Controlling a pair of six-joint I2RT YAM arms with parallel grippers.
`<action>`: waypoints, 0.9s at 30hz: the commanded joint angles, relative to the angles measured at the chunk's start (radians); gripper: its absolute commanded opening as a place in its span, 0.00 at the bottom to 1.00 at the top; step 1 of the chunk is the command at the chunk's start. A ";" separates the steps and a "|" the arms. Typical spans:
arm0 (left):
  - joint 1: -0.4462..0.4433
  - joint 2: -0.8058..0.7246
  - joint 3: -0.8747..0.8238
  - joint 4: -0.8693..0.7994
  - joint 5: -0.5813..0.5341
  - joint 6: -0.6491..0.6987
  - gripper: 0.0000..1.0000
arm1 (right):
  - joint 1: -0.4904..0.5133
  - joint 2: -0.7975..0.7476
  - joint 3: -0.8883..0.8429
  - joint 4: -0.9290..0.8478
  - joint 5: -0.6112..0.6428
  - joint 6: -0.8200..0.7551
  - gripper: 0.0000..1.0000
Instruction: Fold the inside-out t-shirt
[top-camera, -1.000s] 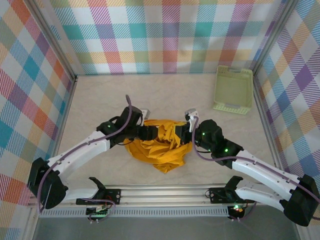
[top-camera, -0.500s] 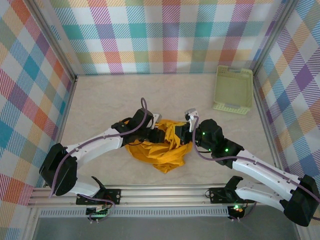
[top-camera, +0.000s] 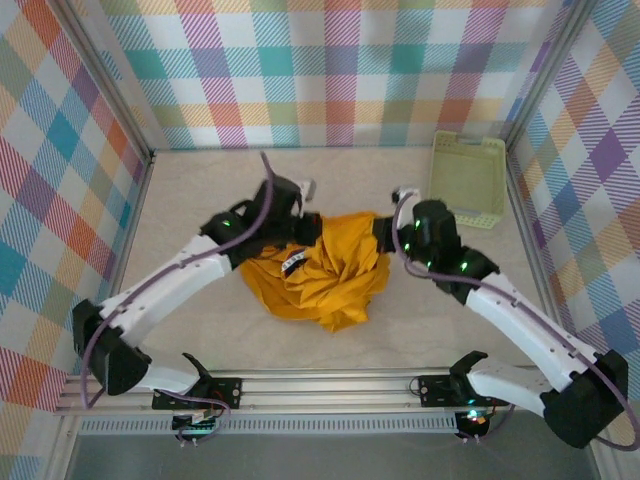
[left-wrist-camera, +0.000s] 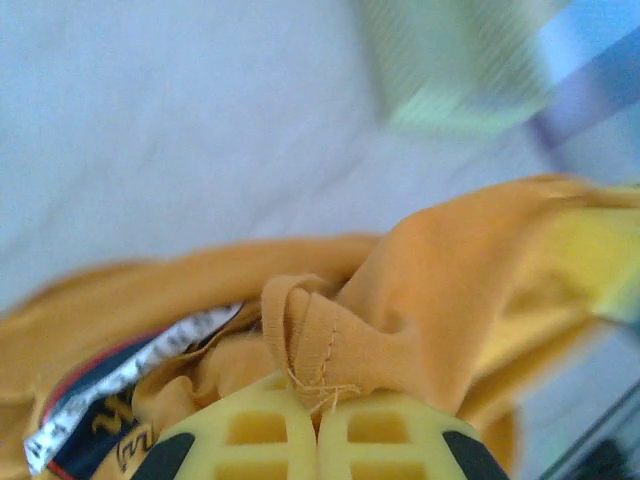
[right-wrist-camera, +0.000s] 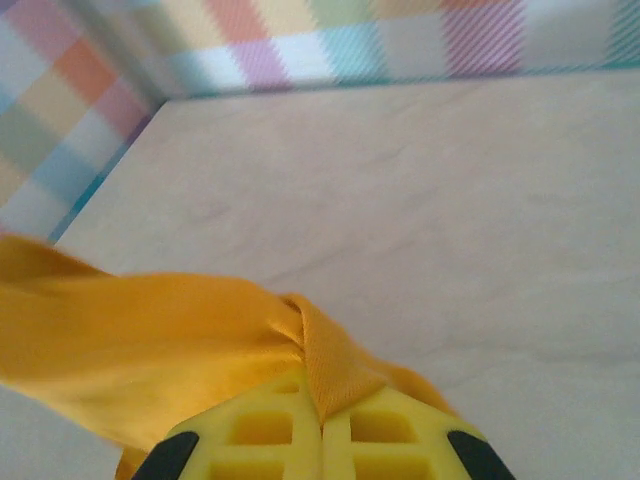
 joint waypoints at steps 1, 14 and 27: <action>-0.010 -0.148 0.127 -0.117 -0.037 -0.043 0.00 | -0.083 -0.008 0.145 -0.114 -0.050 -0.035 0.00; 0.138 -0.212 -0.142 -0.179 -0.160 -0.130 0.00 | -0.072 0.241 0.120 -0.162 -0.167 0.040 0.53; 0.236 -0.218 -0.360 -0.139 -0.145 -0.132 0.00 | 0.013 0.410 -0.140 -0.108 -0.085 0.205 0.82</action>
